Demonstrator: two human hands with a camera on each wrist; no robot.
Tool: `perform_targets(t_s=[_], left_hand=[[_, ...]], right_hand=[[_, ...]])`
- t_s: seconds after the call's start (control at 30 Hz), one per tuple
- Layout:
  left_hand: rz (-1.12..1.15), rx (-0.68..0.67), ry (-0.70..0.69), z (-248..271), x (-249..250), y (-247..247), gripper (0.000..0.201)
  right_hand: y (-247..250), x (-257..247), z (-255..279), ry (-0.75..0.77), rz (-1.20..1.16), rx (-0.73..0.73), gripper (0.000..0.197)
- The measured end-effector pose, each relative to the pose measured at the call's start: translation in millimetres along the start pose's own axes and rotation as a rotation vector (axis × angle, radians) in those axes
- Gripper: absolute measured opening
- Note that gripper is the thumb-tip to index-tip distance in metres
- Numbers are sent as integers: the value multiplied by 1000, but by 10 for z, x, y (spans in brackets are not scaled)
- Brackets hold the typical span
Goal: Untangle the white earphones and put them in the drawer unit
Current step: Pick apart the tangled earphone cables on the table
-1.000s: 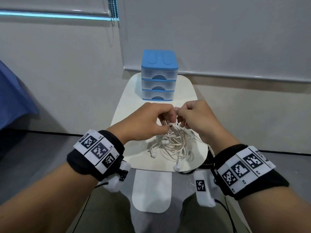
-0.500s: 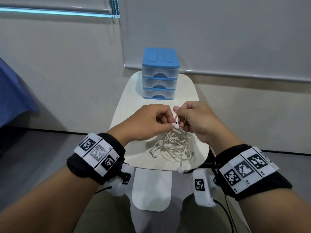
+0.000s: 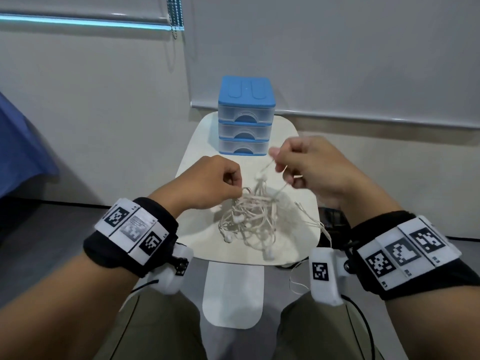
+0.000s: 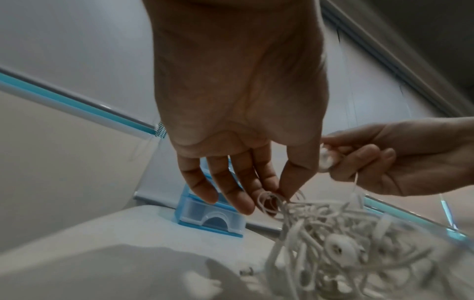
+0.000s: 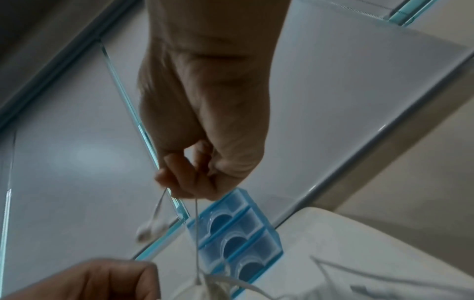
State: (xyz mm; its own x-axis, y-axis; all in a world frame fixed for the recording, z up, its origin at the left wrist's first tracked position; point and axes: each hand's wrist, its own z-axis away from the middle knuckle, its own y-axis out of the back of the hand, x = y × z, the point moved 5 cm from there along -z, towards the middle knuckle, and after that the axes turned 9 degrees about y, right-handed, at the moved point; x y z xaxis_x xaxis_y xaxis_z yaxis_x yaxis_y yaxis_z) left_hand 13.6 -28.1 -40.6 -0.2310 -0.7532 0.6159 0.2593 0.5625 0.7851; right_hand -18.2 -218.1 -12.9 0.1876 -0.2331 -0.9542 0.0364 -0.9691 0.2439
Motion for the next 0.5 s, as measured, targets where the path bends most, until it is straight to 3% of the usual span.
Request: perform_targets(t_s=[0.07,0.27,0.37,0.4,0.5], left_hand=[[11,13,27,-16,-48,101,11],[-74,-85,55,-31,-80,150,7],[-72,-206,15,18,32,-70,35],[-100,-213,-11,35,79,-159,36],[-172,-118,-18,69,139,-337,28]], right_hand=[[80,-77,-18,47,-42,61,31],[-66,-84,-85,70,124,-48,31],[-189,-67,-164,70,196,-75,31],[-217,-59,-183,68,210,-87,30],[-223,-18,-203,31,222,-112,18]])
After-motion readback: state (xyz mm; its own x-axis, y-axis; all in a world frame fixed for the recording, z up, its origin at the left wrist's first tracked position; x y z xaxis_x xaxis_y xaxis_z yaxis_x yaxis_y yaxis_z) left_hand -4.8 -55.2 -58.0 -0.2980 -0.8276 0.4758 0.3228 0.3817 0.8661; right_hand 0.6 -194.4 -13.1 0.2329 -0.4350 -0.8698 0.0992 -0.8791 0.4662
